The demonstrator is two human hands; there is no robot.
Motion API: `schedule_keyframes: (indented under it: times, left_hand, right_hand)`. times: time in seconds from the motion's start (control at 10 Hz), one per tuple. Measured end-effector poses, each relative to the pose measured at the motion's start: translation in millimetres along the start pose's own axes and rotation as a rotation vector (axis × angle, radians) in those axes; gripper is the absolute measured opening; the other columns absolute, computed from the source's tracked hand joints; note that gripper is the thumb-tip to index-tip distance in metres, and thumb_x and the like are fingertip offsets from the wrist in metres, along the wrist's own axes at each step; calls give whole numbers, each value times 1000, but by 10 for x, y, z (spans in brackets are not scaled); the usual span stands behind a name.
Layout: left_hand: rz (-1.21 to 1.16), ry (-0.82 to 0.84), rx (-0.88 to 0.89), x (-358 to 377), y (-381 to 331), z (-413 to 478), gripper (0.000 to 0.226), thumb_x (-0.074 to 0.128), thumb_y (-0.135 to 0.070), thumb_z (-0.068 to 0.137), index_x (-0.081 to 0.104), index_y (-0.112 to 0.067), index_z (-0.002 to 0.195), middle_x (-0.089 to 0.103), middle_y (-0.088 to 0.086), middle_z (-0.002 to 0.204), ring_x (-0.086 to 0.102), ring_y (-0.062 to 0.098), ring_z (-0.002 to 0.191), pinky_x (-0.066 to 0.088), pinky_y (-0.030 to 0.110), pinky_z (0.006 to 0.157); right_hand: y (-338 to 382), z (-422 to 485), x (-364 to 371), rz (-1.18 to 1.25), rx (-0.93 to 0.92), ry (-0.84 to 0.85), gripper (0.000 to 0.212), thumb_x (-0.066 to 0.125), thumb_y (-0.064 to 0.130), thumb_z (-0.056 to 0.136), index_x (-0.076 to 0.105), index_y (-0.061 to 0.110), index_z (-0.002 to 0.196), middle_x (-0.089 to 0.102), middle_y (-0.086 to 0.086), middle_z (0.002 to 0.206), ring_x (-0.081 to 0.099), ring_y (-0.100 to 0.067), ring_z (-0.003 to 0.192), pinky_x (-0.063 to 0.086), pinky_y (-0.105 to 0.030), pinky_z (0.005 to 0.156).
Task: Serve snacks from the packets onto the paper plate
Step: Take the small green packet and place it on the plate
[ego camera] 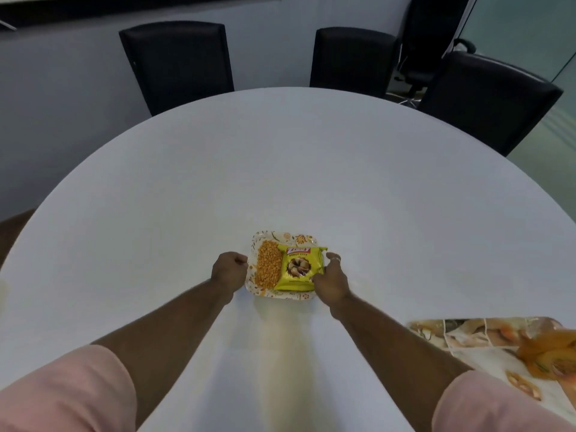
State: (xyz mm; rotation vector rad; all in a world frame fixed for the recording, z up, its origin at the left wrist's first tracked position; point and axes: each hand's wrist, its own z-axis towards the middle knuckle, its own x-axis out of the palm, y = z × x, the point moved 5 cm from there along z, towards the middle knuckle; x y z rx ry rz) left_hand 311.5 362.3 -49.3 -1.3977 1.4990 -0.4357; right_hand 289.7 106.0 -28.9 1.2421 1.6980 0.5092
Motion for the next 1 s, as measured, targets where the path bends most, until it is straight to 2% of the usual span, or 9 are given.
schedule_keyframes:
  times: [0.1,0.2,0.3,0.4,0.5,0.6,0.8,0.9,1.0]
  left_hand:
    - [-64,19,3,371,-560,479,20,60,-2,88,66,-18,77,71,18,106,69,35,97,61,48,89]
    - [-89,40,5,842,-975,993,14,58,5,88,67,-6,89,67,20,102,64,32,83,60,35,70]
    - [-97,53,0,1116,-1150,1288,16,56,8,87,63,-7,86,64,19,97,61,31,78,57,32,65]
    - [-121,46,-11,1500,-1299,1805,20,53,8,88,61,-9,81,64,21,100,62,31,76,59,35,68]
    - [-101,16,-2,1682,-1356,2095,18,57,3,87,64,-12,80,70,22,107,69,34,83,63,43,81]
    - [-17,-27,37,1842,-1421,2388,20,63,-4,86,65,-19,73,74,19,107,72,37,100,62,45,87]
    - [14,-33,41,1971,-1402,2644,20,61,-5,85,66,-19,72,75,19,107,73,38,99,62,50,87]
    - [29,-56,76,1983,-1523,2582,15,60,-6,89,72,-13,87,73,18,115,69,37,106,60,43,92]
    - [99,-73,109,2001,-1542,2427,25,57,-15,97,72,-3,113,69,20,126,64,38,116,53,36,94]
  right_hand:
    - [348,713,-331,-43,-47,-23,64,47,1,88,31,17,147,65,-23,127,63,-39,114,54,-43,95]
    - [571,1446,-610,-79,-68,-49,61,44,-1,90,32,15,147,62,-23,129,62,-38,112,50,-36,83]
    - [655,1843,-738,-96,-74,-48,61,42,-2,91,31,14,148,59,-22,132,58,-33,105,46,-34,80]
    - [701,2462,-859,-111,-90,-68,61,42,-2,91,31,14,149,58,-22,134,57,-32,108,49,-37,84]
    - [723,2769,-895,-130,-99,-86,61,43,-1,91,32,15,148,58,-22,134,59,-37,117,52,-43,93]
    - [720,3078,-885,-149,-100,-96,60,43,0,91,32,14,148,58,-23,134,59,-40,120,54,-46,98]
    - [631,3300,-848,-151,-94,-103,60,44,0,91,32,13,149,60,-23,132,60,-41,120,54,-45,99]
    - [673,3283,-851,-112,-104,-116,58,45,2,93,33,12,149,61,-25,133,60,-41,121,52,-47,103]
    - [638,3209,-852,-85,-124,-133,53,47,15,100,34,9,151,58,-25,139,55,-42,128,47,-46,108]
